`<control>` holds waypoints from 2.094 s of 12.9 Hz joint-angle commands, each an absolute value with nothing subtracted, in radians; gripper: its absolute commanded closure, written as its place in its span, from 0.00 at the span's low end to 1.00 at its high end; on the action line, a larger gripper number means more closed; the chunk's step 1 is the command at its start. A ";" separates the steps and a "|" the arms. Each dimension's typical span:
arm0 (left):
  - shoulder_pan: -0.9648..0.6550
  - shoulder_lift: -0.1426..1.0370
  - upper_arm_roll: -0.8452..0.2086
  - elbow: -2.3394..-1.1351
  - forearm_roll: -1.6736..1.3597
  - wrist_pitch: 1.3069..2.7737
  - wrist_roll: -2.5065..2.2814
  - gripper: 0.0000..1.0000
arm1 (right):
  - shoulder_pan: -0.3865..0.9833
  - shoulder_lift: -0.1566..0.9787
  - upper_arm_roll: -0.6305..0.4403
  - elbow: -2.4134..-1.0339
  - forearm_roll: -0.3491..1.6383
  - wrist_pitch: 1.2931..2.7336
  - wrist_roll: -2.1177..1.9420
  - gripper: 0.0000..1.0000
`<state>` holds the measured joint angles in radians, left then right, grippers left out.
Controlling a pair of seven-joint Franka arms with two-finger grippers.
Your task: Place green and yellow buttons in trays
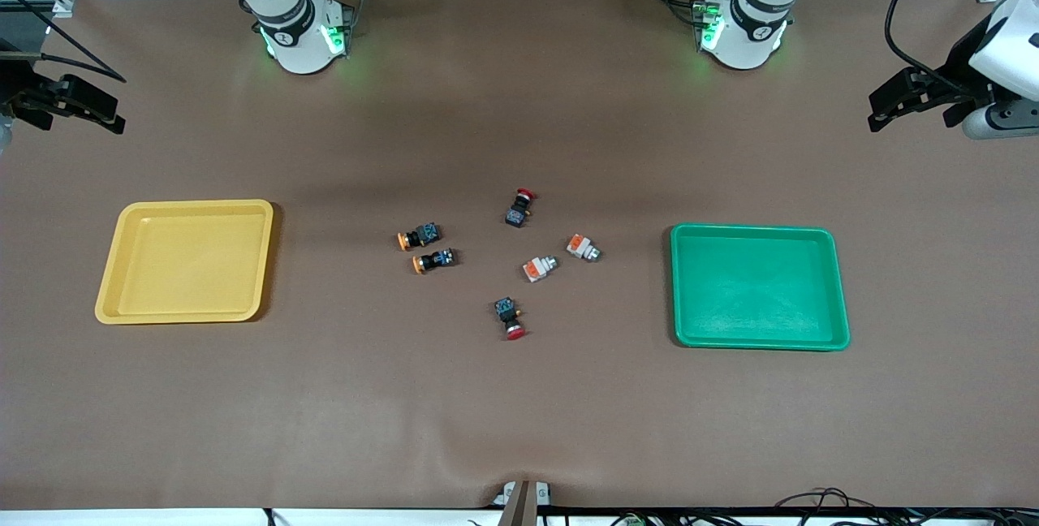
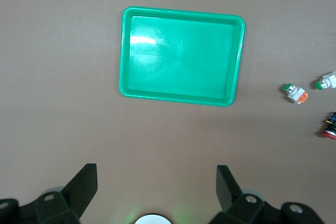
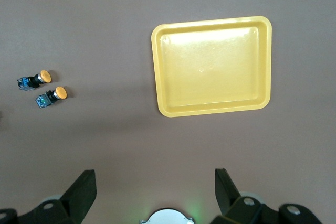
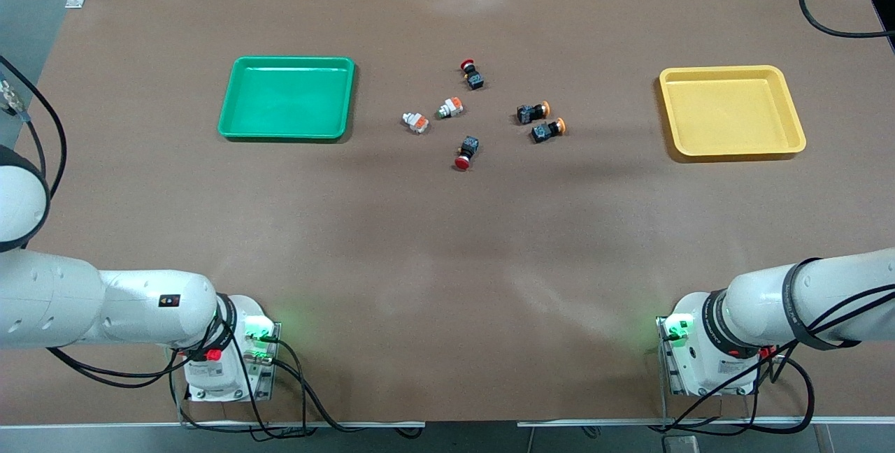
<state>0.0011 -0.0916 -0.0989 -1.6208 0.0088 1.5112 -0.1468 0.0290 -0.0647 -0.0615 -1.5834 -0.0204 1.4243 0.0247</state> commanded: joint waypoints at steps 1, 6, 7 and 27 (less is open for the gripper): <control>0.006 -0.091 -0.100 -1.598 0.005 1.485 -0.140 0.00 | 0.008 -0.069 -0.049 -1.583 -0.021 1.422 0.025 0.00; 0.008 -0.091 -0.097 -1.598 -0.003 1.483 -0.140 0.00 | 0.008 -0.064 -0.049 -1.582 -0.021 1.422 0.025 0.00; 0.006 -0.091 -0.097 -1.598 -0.003 1.483 -0.140 0.00 | 0.008 -0.063 -0.049 -1.582 -0.021 1.422 0.025 0.00; -0.001 -0.034 -0.106 -1.612 -0.009 1.494 -0.150 0.00 | 0.006 -0.048 -0.049 -1.580 -0.020 1.414 0.023 0.00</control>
<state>0.0017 -0.0546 -0.0975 -1.6236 0.0087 1.4946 -0.1468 0.0244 -0.0500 -0.0627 -1.5834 -0.0204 1.4225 0.0249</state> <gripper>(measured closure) 0.000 0.000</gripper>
